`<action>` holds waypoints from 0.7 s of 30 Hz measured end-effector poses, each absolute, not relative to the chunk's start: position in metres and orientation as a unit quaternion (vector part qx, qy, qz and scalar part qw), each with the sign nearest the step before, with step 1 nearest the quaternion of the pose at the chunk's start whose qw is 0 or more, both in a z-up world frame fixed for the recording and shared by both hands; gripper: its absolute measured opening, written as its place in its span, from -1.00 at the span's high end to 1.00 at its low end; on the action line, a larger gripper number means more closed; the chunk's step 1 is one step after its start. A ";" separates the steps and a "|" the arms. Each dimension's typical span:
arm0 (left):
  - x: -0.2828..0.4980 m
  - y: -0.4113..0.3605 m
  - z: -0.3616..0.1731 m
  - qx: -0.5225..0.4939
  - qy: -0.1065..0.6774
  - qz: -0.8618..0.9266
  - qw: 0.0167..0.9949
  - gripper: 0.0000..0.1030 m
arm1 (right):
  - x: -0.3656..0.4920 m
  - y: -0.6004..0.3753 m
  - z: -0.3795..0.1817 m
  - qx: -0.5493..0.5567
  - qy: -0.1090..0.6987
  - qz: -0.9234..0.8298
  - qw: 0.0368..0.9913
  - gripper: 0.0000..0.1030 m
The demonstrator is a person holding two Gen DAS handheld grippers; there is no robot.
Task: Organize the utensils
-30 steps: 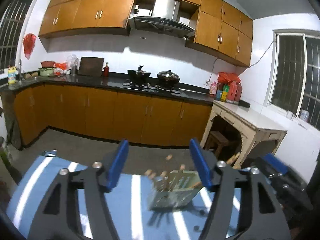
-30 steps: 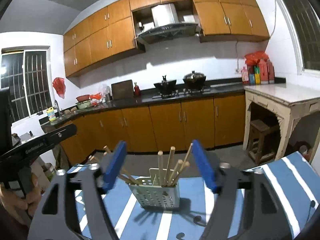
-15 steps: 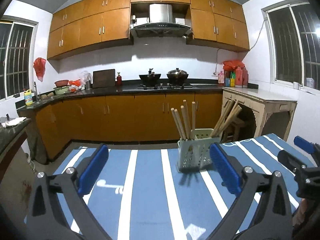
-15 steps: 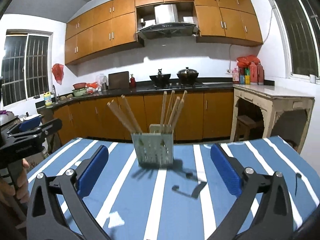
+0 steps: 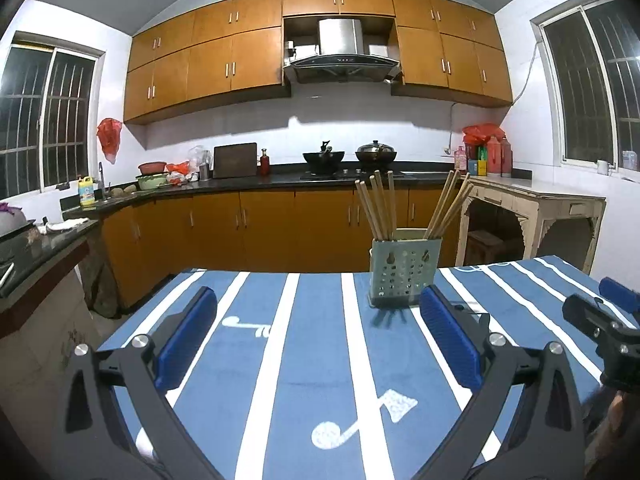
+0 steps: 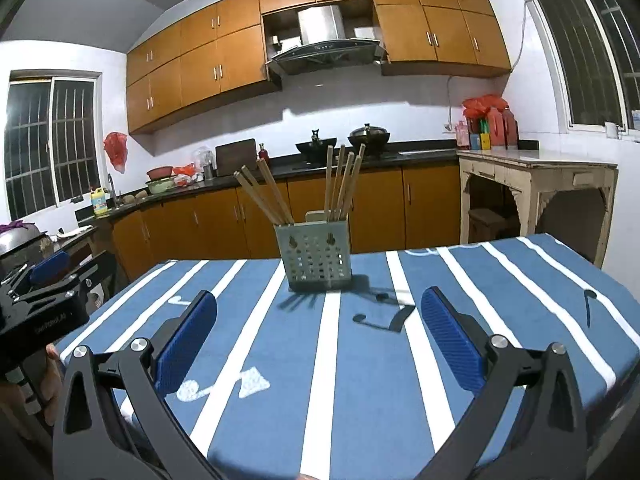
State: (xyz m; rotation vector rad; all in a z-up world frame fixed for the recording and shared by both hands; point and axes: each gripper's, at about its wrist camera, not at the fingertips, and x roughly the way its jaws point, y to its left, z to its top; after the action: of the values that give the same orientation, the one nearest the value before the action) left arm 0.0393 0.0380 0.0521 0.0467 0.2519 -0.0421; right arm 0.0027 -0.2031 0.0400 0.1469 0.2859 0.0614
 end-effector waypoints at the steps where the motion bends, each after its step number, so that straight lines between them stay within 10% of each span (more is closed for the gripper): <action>1: 0.036 0.039 0.049 0.021 0.126 -0.019 0.992 -0.92 | 0.000 -0.203 0.037 0.072 0.144 0.031 0.987 -0.97; 21: 0.023 0.031 0.024 0.024 0.150 -0.032 0.988 -0.92 | -0.014 -0.209 0.018 0.076 0.145 0.015 0.986 -0.97</action>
State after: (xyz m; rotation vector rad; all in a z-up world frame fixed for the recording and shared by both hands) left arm 0.0233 0.0312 0.0245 0.0483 0.3003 -0.0636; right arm -0.0136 -0.2091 0.0185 0.1531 0.2918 0.0310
